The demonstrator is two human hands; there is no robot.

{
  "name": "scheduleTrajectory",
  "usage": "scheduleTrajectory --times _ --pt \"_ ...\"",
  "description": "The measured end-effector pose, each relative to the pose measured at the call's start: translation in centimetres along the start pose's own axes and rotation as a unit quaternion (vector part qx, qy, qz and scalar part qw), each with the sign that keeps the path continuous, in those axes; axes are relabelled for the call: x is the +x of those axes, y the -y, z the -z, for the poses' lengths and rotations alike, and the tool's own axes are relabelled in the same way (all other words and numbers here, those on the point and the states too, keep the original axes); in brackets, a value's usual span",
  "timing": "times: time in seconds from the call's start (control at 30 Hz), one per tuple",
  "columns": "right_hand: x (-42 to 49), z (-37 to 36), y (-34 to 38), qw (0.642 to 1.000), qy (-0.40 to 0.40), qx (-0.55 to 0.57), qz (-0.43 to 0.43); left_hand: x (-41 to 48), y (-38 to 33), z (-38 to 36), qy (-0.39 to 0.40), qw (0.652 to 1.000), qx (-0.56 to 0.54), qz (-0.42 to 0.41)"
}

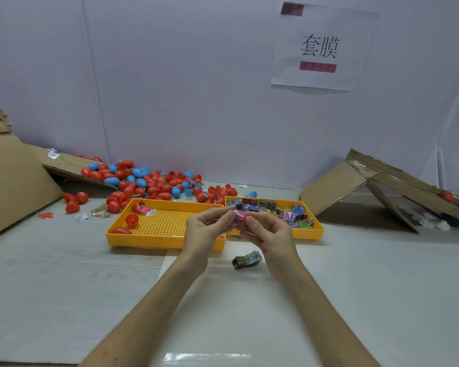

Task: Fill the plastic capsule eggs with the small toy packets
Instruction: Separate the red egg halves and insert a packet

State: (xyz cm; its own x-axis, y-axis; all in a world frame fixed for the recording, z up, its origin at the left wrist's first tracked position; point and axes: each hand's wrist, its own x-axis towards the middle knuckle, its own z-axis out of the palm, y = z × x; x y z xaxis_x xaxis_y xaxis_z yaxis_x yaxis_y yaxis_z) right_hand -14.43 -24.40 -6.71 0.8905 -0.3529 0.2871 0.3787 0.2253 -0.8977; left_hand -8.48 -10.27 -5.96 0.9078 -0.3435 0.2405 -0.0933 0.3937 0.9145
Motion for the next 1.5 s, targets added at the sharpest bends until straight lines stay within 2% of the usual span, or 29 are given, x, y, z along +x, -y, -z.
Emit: scheduleTrajectory --times 0.17,0.33,0.53,1.2,1.4,1.5 --pt "-0.11 -0.11 0.17 1.0 -0.006 0.001 -0.003 -0.02 -0.04 -0.1 0.001 1.0 0.002 0.007" --pt "-0.16 -0.15 0.34 1.0 -0.008 -0.009 -0.001 -0.06 -0.34 -0.01 0.072 0.995 -0.035 0.055" --pt "-0.11 0.04 0.35 1.0 0.004 0.011 -0.024 -0.24 -0.57 -0.12 0.044 0.999 -0.001 0.028" --pt "0.02 0.15 0.35 0.999 0.014 0.023 -0.026 0.05 -0.42 0.25 0.045 0.999 0.029 -0.003" --pt "0.13 0.24 0.34 1.0 -0.017 0.018 -0.001 0.12 -0.65 0.33 0.073 0.995 -0.048 0.044" --pt "0.12 0.35 0.29 1.0 -0.019 0.003 0.009 0.07 -0.62 0.3 0.089 0.994 -0.036 0.061"
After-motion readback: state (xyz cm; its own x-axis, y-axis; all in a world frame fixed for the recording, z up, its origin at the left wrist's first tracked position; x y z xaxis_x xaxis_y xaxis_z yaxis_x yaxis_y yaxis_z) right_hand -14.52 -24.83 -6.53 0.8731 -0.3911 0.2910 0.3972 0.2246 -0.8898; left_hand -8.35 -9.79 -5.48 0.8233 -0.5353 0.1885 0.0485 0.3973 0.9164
